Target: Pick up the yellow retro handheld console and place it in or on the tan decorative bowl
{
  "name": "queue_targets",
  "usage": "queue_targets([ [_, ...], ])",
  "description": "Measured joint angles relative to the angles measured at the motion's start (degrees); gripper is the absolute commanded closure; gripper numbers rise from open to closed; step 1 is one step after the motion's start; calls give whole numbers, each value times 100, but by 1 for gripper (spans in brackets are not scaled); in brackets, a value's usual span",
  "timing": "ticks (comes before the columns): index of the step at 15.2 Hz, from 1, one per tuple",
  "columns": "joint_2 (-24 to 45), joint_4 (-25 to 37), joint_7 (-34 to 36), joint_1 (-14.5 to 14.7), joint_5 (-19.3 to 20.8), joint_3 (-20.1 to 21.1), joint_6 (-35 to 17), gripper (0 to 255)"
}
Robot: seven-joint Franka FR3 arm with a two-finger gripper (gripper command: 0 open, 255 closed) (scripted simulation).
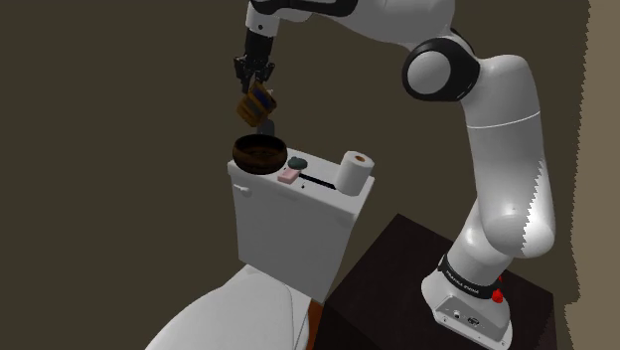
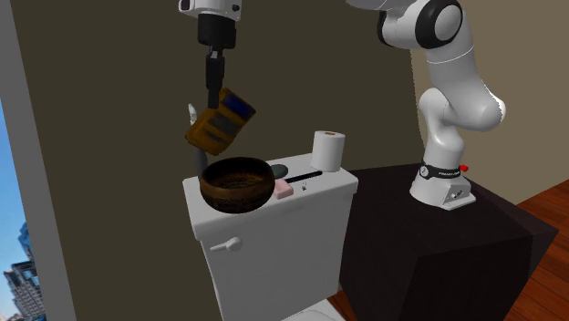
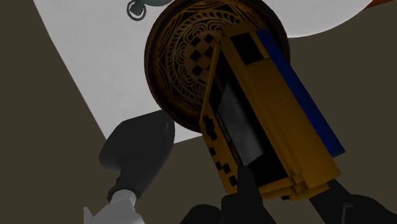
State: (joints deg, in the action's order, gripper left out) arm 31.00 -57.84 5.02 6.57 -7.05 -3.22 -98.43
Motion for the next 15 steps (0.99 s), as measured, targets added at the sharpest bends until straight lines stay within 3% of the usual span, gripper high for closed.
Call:
queue_targets([
  [9,-249,-1103,-76,39,-8,-1,-850,255],
  [15,-265,-1424,-105,48,-16,1,-1158,255],
])
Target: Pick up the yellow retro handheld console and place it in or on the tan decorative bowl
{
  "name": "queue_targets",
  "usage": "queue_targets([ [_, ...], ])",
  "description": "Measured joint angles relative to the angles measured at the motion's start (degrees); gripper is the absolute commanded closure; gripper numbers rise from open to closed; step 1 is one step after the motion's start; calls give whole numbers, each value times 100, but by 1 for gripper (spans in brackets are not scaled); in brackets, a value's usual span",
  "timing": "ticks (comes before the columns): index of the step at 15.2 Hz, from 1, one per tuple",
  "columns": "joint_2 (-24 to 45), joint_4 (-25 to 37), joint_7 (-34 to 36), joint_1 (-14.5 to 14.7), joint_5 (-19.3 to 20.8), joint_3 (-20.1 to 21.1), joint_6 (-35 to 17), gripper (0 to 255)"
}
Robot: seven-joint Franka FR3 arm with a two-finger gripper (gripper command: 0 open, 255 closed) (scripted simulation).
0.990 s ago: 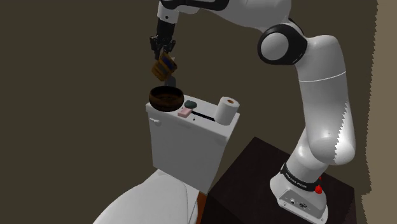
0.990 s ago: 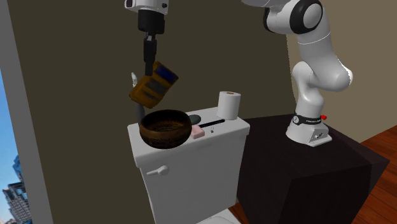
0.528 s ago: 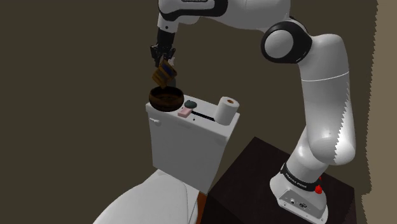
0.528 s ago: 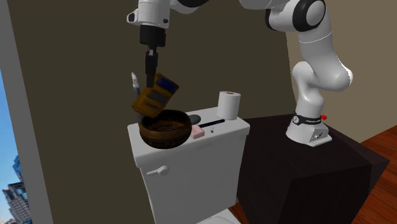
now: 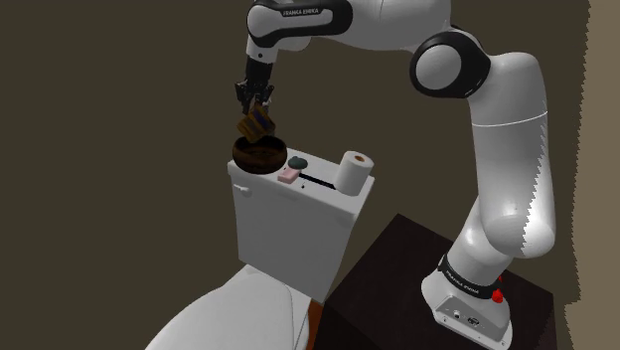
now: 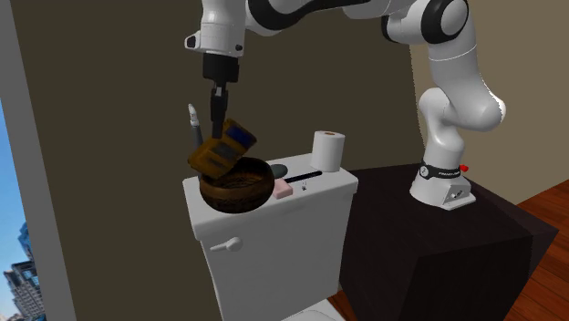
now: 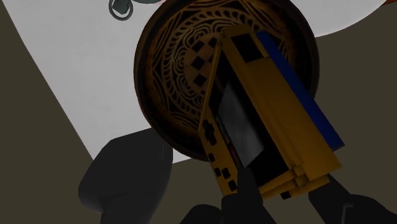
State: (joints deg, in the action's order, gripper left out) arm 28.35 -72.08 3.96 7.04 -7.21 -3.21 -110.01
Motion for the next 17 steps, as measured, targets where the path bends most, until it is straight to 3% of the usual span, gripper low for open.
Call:
queue_targets([
  [3,-2,-13,-2,0,-1,0,-13,255],
  [4,-2,-14,-2,0,-1,0,-15,0],
  [10,-3,-15,-3,-1,-1,0,-16,0],
  [14,-30,516,32,-29,11,-9,534,0],
  [17,-102,531,22,-43,12,-14,625,0],
])
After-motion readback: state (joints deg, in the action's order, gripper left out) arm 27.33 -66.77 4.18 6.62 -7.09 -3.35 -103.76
